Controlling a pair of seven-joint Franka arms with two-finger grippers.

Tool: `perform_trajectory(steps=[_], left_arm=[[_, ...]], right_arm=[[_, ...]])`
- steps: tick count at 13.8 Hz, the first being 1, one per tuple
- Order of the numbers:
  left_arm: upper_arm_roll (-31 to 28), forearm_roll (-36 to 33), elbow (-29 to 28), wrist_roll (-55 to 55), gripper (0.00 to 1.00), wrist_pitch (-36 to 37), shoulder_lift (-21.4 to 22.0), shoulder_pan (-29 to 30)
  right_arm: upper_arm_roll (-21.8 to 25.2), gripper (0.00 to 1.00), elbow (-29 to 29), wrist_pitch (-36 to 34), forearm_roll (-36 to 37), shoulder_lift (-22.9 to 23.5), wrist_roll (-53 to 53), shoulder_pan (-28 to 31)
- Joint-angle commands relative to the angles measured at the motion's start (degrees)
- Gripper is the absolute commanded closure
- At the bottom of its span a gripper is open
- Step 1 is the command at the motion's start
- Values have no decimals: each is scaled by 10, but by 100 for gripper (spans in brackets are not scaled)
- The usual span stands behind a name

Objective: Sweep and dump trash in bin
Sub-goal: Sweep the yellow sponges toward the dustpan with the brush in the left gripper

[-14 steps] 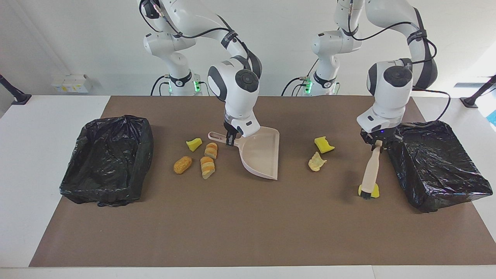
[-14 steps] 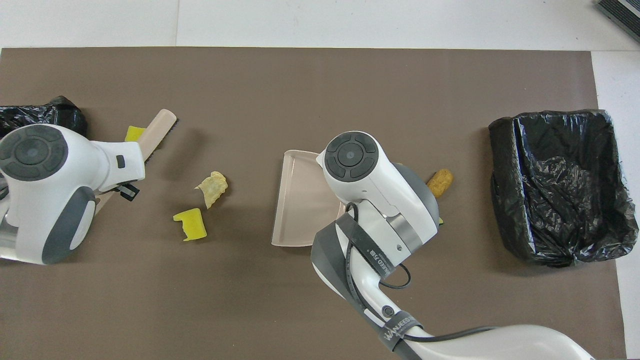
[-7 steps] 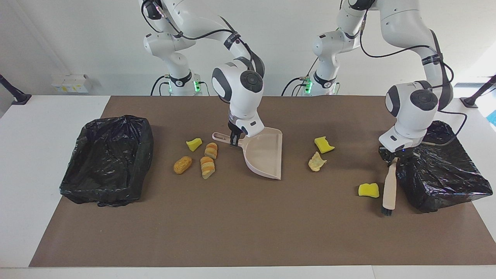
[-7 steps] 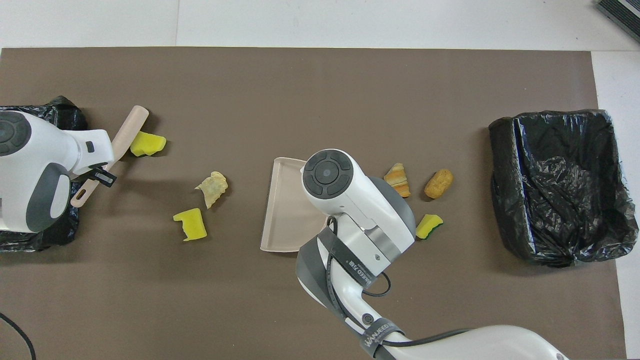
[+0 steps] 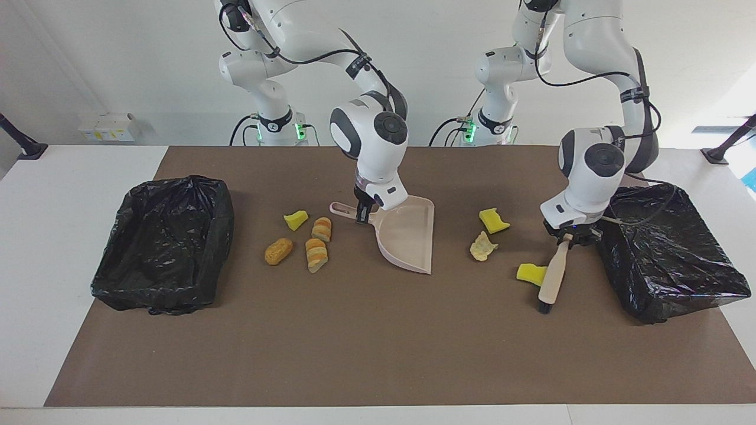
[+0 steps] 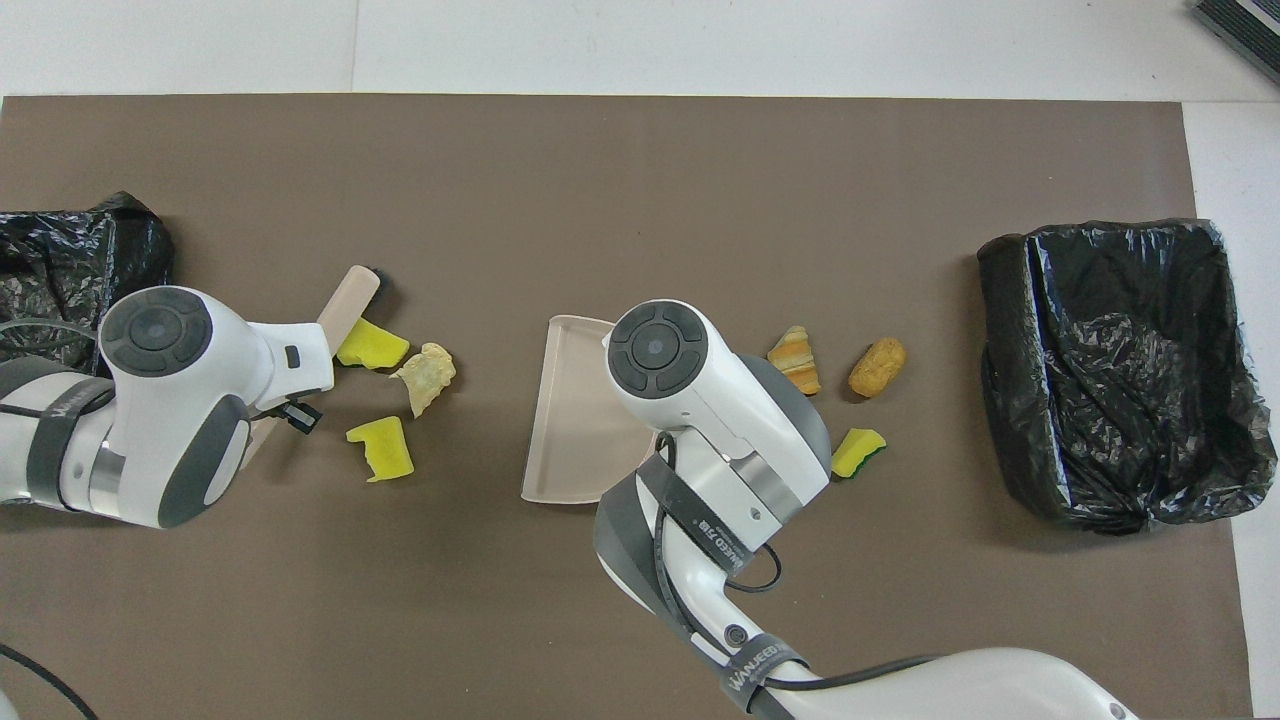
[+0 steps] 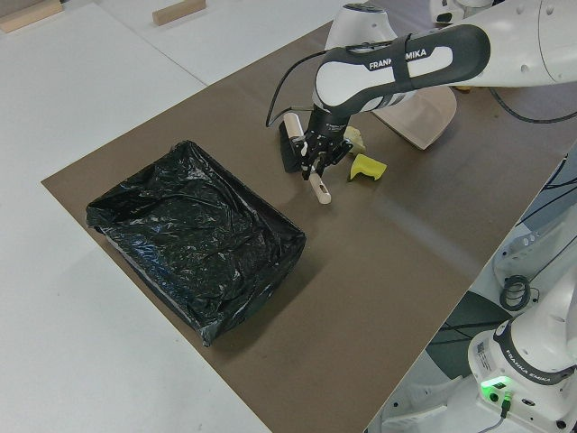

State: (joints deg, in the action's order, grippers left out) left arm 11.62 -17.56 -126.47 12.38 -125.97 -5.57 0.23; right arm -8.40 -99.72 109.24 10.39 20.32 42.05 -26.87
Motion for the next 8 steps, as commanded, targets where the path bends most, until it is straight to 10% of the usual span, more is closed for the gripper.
perform_trajectory(steps=[1, 8], left_arm=[[-6, 10, -12, -31, 100, 39, 32, -37], [-15, 115, 9, -55, 100, 174, 81, 5]], right_arm=[[-2, 100, -7, 10, 1, -5, -12, 3], [-2, 100, -7, 12, 1, -5, -12, 3]])
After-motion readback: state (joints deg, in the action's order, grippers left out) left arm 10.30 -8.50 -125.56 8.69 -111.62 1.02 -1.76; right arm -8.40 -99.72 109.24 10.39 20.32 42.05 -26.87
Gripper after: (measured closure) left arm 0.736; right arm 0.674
